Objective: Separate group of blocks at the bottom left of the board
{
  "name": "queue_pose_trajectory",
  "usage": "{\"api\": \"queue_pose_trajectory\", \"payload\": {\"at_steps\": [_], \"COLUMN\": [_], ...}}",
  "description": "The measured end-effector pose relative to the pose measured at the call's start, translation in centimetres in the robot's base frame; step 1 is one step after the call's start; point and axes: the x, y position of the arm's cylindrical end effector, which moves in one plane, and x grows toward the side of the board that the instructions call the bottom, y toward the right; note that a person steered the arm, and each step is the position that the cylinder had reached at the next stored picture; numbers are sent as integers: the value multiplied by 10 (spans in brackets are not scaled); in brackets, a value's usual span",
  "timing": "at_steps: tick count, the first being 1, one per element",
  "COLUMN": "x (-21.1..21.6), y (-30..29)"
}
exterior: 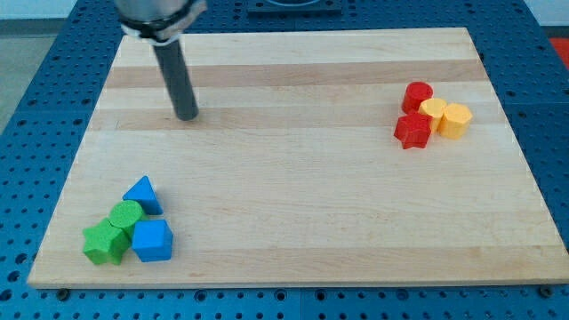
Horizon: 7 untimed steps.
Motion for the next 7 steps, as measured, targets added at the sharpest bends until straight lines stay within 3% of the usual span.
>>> {"api": "queue_pose_trajectory", "payload": {"at_steps": [2,4,5,6,7], "x": [1,60,74,104,180], "y": [-7,-119,-135,-134,-134]}}
